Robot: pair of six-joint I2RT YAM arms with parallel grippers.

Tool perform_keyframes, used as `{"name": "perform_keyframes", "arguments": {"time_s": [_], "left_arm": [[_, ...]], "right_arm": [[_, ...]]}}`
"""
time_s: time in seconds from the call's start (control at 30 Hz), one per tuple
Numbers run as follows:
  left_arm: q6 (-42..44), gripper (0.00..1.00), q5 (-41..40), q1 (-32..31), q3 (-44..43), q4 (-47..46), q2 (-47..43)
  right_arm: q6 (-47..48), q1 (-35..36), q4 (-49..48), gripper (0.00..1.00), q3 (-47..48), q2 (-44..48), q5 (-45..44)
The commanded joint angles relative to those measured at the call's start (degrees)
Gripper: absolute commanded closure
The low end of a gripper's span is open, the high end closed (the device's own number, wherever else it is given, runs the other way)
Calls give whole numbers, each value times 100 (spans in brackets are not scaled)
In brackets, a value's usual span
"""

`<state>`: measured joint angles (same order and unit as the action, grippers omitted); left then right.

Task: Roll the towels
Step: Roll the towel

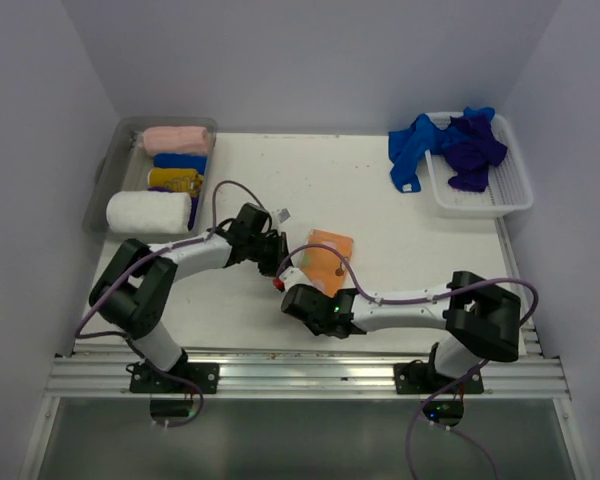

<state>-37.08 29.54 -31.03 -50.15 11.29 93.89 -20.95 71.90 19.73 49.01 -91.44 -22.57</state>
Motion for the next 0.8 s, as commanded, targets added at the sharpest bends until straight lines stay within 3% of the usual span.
{"name": "perform_keyframes", "arguments": {"time_s": [0.0,0.27,0.57,0.77], "left_arm": [[-448,100,1009,0,137,-1383,375],[-1,100,720,-88,84,-831,833],[245,100,544,-79,-47,-523,1026],[421,100,421,-79,-232,-242,983]], "right_arm": [[82,0,-285,100,-120,381,-11],[205,-70,-101,100,-85,934,-20],[205,-1028,-83,100,205,1111,806],[284,-1581,22,100,539,654,1166]]}}
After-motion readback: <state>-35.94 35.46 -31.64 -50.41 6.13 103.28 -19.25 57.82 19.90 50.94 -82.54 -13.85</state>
